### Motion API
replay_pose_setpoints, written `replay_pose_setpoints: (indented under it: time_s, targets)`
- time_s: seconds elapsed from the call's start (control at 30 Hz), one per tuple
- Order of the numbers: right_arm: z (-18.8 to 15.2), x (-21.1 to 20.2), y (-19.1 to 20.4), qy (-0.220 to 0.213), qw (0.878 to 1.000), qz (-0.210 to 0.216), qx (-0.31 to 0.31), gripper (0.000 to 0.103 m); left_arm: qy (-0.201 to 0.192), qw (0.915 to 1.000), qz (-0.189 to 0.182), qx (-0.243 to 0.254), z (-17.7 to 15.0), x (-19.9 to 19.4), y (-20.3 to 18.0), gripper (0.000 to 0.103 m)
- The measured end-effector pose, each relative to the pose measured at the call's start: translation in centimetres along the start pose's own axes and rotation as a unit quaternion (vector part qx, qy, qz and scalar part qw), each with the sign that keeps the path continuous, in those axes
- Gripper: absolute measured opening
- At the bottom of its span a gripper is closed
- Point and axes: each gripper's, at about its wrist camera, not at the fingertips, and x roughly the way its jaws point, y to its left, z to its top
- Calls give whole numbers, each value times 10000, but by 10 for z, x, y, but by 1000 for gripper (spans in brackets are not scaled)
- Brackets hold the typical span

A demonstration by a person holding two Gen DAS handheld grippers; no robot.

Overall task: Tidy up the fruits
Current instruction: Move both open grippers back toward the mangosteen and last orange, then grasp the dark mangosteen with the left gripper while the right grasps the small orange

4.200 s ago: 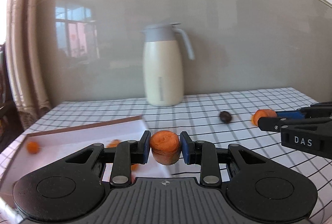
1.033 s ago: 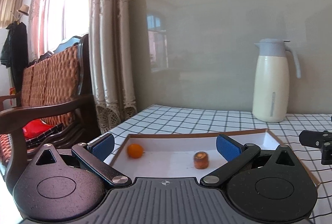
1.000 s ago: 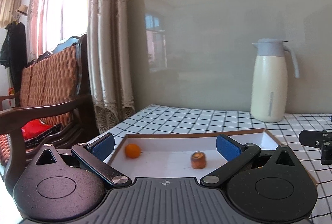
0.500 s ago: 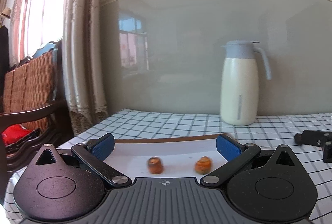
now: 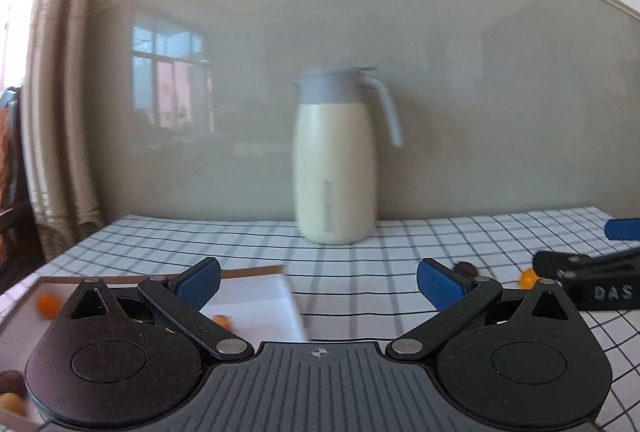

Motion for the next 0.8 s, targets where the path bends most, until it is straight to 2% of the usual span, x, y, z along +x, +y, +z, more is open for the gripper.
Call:
replay_pose_setpoints:
  time_s: [0.07,0.2,0.5,0.8]
  targets:
    - [-3,11,-9,147,9999,-26,51,88,63,9999,-118,101,-1,10,-14,103]
    - [-11,35,-19,523,9986,20,108,69,244,9990,-229,308,-2,32,-39,103]
    - [-18,87,-29,1099,9939,22,99,49,651,9957,-460,476,-8,77,-85,102]
    - [-22,117,-49,1380,9899,75,329,28,958,9922,-619,499,-12,112,-107,98]
